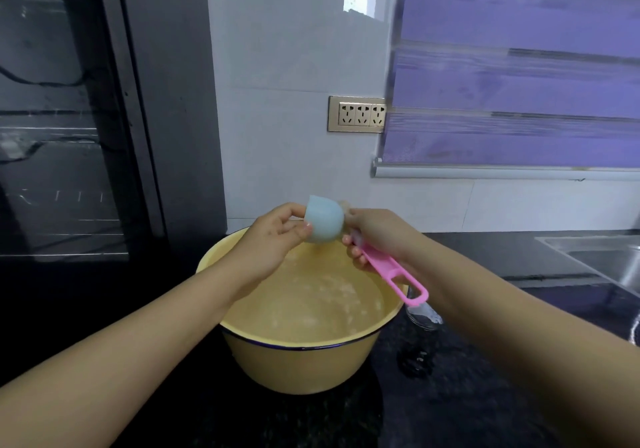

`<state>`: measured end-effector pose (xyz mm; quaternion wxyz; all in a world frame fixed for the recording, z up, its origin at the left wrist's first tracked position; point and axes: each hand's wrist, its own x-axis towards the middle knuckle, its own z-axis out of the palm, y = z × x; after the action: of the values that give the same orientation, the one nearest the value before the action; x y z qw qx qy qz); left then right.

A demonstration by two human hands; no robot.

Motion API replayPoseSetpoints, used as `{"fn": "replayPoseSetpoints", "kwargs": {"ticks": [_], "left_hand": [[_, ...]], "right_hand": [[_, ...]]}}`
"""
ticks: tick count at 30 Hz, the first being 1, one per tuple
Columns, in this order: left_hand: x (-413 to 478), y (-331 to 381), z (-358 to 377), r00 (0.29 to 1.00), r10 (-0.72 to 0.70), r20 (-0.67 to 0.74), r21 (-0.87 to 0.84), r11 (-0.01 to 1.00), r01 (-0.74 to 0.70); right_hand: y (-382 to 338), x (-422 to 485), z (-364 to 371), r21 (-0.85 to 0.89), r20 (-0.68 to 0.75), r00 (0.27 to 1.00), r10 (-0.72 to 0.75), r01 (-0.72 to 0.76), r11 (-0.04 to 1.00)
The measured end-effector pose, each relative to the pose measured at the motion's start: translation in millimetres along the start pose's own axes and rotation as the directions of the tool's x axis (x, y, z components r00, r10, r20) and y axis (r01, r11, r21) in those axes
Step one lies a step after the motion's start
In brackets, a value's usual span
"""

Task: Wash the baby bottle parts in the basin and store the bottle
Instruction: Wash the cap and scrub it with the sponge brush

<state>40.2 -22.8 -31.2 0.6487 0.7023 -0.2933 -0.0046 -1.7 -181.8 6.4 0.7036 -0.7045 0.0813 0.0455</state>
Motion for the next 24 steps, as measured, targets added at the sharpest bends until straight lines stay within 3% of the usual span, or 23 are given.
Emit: {"fn": "replayPoseSetpoints", "kwargs": {"ticks": [4,7,10,14,17,21,24], "left_hand": [[3,6,-4,0.987,-0.158,0.01,-0.394,0.907,0.149],[4,6,-5,0.979,-0.205,0.007,-0.459,0.869,0.185],[3,6,-4,0.972,-0.236,-0.01,-0.46,0.864,0.205],[2,6,-2,0.967,-0.254,-0.021,-0.443,0.87,0.219],[2,6,-2,0.963,-0.268,-0.035,-0.438,0.87,0.226],[2,8,-1,0.958,-0.286,-0.021,-0.422,0.871,0.251],[1,9,-1,0.951,-0.31,-0.006,-0.418,0.864,0.279]], "right_hand": [[5,5,-6,0.07,0.101,0.991,0.087,-0.094,0.993],[9,5,-2,-0.203,0.102,0.985,0.14,-0.117,0.972],[15,4,2,-0.511,0.106,0.994,0.027,0.031,0.859],[20,8,-2,-0.695,0.077,0.985,-0.156,0.165,0.7],[17,4,-4,-0.842,0.063,0.947,-0.316,0.22,0.493],[8,2,-6,-0.782,0.101,0.861,-0.498,0.378,0.496],[4,1,-7,-0.721,0.19,0.821,-0.539,0.489,0.49]]}}
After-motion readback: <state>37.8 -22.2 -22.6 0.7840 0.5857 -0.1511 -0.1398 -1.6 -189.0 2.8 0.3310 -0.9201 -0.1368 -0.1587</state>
